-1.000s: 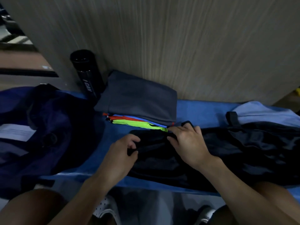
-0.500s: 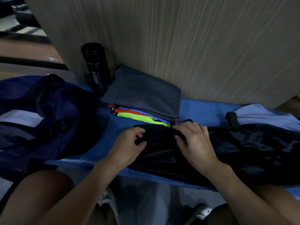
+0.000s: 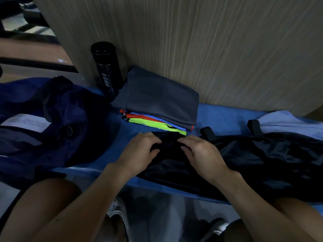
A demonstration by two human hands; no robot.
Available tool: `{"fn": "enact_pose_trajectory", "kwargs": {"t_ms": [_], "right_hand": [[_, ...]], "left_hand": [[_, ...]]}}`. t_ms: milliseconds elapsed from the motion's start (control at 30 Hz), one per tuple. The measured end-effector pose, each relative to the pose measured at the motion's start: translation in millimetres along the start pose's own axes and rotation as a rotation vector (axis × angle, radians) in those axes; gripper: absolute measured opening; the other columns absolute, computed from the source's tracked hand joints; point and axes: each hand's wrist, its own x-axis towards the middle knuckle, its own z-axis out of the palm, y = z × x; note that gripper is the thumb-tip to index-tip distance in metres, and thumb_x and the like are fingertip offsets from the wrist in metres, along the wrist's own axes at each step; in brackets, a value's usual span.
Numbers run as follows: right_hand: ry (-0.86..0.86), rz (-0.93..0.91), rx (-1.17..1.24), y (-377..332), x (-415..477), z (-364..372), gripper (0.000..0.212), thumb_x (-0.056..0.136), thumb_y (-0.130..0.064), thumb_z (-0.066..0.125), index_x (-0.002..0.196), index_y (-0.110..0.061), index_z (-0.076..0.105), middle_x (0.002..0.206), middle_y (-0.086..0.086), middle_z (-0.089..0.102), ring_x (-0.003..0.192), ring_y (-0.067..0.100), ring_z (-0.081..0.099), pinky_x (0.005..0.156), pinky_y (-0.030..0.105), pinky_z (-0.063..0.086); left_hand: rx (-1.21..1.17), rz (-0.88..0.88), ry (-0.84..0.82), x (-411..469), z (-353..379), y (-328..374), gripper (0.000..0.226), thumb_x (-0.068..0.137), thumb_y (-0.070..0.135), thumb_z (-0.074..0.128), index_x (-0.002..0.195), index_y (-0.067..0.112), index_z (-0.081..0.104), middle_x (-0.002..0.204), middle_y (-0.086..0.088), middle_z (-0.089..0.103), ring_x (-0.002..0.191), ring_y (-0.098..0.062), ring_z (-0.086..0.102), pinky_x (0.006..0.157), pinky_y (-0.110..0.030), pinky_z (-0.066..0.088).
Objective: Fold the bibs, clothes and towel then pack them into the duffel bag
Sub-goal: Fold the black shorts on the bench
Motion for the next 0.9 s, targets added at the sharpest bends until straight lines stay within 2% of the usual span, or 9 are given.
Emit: {"fn": "enact_pose_trajectory", "kwargs": {"t_ms": [100,167,300,367,500,600,700,800,900], "right_hand": [[-0.038,0.020,0.003,-0.1,6.2,2.9,0.034,0.094,-0.019,0.062,0.128,-0.019,0.061,0.122,-0.002,0.064,0.108,0.022,0.062,0.087,0.039,0.052],[-0.038,0.028,-0.017,2.0,9.2,5.3,0.033,0.093,-0.021,0.063,0.126,-0.020,0.062,0.120,-0.002,0.065,0.105,0.023,0.063,0.085,0.040,0.053],[0.027,0.012,-0.098,7.6,14.4,12.7,0.011,0.089,-0.016,0.066,0.099,-0.017,0.070,0.094,0.001,0.068,0.083,0.028,0.065,0.072,0.040,0.052],[0.092,-0.004,-0.123,9.7,16.5,14.5,0.006,0.087,-0.014,0.068,0.093,-0.015,0.070,0.087,0.002,0.065,0.081,0.028,0.062,0.069,0.040,0.050],[0.064,-0.026,-0.124,6.2,14.5,16.5,0.036,0.081,-0.026,0.076,0.116,-0.019,0.067,0.103,-0.004,0.068,0.096,0.023,0.058,0.077,0.040,0.043],[0.060,-0.076,-0.117,3.4,13.1,20.2,0.024,0.082,-0.026,0.074,0.106,-0.020,0.071,0.095,-0.005,0.069,0.092,0.022,0.057,0.075,0.035,0.034],[0.117,-0.086,-0.087,2.0,14.3,20.8,0.011,0.085,-0.021,0.066,0.095,-0.019,0.069,0.088,-0.005,0.066,0.087,0.021,0.056,0.075,0.033,0.032],[0.177,-0.046,-0.006,1.7,15.2,19.7,0.012,0.084,-0.008,0.066,0.092,-0.018,0.065,0.084,-0.005,0.065,0.082,0.019,0.057,0.080,0.033,0.035],[0.194,-0.050,0.054,0.1,14.9,17.1,0.014,0.086,-0.012,0.063,0.099,-0.018,0.063,0.086,-0.006,0.064,0.084,0.016,0.057,0.084,0.035,0.037]], "left_hand": [[-0.026,0.003,0.035,6.4,-1.1,-0.2,0.017,0.090,0.017,0.070,0.107,0.018,0.073,0.097,0.006,0.064,0.093,-0.015,0.058,0.084,-0.038,0.051],[-0.058,0.012,0.057,9.2,-3.4,2.2,0.010,0.093,0.018,0.066,0.100,0.017,0.074,0.090,0.005,0.067,0.084,-0.014,0.061,0.077,-0.040,0.052],[-0.123,0.011,0.047,12.9,-8.1,7.0,0.011,0.097,0.022,0.061,0.097,0.018,0.072,0.075,0.011,0.065,0.071,-0.007,0.059,0.066,-0.034,0.051],[-0.167,0.001,0.045,14.3,-9.7,7.0,0.011,0.098,0.023,0.061,0.096,0.020,0.071,0.069,0.014,0.060,0.067,-0.005,0.056,0.065,-0.032,0.049],[-0.143,0.012,-0.006,13.8,-9.3,5.3,0.012,0.098,0.026,0.058,0.095,0.024,0.069,0.065,0.014,0.057,0.064,-0.005,0.055,0.064,-0.036,0.050],[-0.132,0.042,-0.060,11.5,-6.5,3.4,0.017,0.099,0.034,0.055,0.088,0.026,0.066,0.069,0.009,0.061,0.066,-0.008,0.058,0.066,-0.042,0.051],[-0.069,0.053,-0.064,10.4,-4.8,2.1,0.027,0.099,0.034,0.054,0.075,0.022,0.055,0.068,0.005,0.057,0.066,-0.016,0.056,0.064,-0.046,0.049],[-0.006,0.031,-0.050,9.7,-6.4,3.4,0.027,0.099,0.030,0.054,0.074,0.019,0.054,0.071,0.005,0.057,0.068,-0.017,0.055,0.066,-0.045,0.049],[-0.168,-0.049,-0.010,12.4,-7.4,6.3,0.038,0.101,0.034,0.051,0.067,0.018,0.049,0.062,0.005,0.052,0.058,-0.014,0.050,0.059,-0.041,0.045]]}}
